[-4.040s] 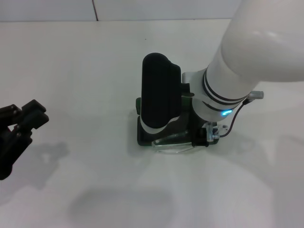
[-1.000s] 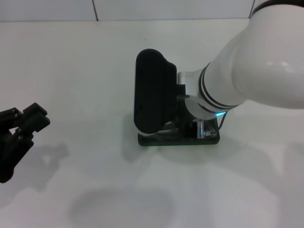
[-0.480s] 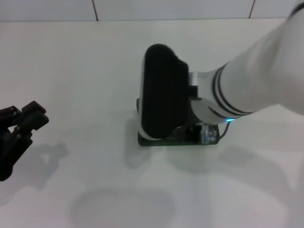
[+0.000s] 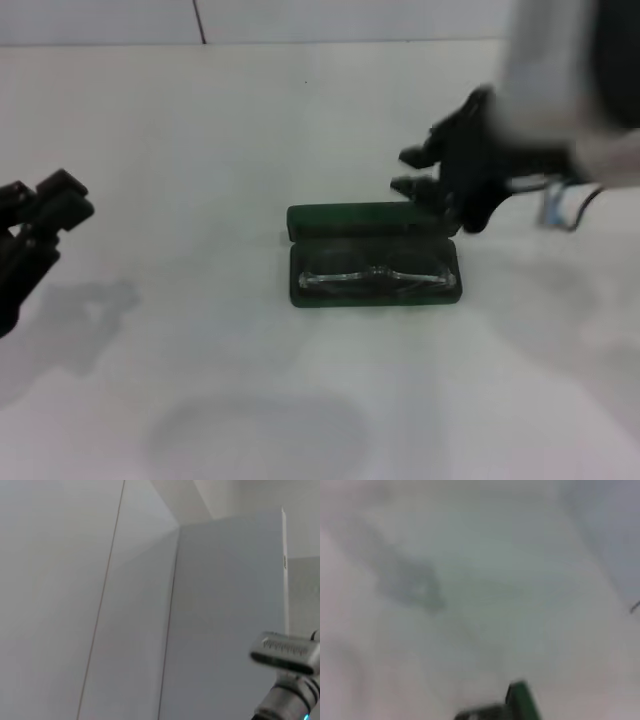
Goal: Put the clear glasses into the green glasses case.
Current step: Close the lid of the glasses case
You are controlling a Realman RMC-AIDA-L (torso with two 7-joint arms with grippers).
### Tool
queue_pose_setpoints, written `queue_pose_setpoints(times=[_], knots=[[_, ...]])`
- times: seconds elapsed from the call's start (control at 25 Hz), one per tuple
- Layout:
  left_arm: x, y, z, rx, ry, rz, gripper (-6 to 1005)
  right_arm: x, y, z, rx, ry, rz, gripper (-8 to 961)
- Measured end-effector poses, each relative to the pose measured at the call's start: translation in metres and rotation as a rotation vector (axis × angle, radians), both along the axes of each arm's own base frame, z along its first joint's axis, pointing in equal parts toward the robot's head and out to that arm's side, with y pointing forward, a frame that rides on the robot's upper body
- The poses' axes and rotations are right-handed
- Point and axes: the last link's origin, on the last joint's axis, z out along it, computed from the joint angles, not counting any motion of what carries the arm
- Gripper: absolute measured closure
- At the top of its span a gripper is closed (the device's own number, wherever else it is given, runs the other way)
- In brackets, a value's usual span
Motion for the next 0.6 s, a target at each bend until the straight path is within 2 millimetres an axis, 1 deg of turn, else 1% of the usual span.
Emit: queue_pose_setpoints(times=[0.08, 0.16, 0.28, 0.4, 0.48, 0.6], knots=[[0.0, 0.001, 0.003, 0.01, -0.005, 0.006, 863, 0.002, 0.002, 0.024, -0.012, 0.131, -0.008, 740], [0.001, 0.006, 0.005, 0.013, -0.013, 0.006, 863, 0.009, 0.007, 0.052, 0.007, 0.246, -0.023, 739], [0.011, 0.022, 0.004, 0.0, -0.011, -0.019, 863, 0.031, 0.006, 0.084, 0.021, 0.358, -0.06, 737], [0.024, 0.045, -0.001, -0.038, -0.005, -0.033, 862, 0.057, 0.003, 0.103, 0.038, 0.443, -0.096, 735], [0.034, 0.06, -0.007, -0.075, 0.018, -0.038, 862, 0.079, 0.006, 0.112, 0.05, 0.524, -0.123, 734], [0.045, 0.077, -0.017, -0.126, 0.055, -0.038, 849, 0.109, 0.01, 0.124, 0.066, 0.654, -0.155, 732]])
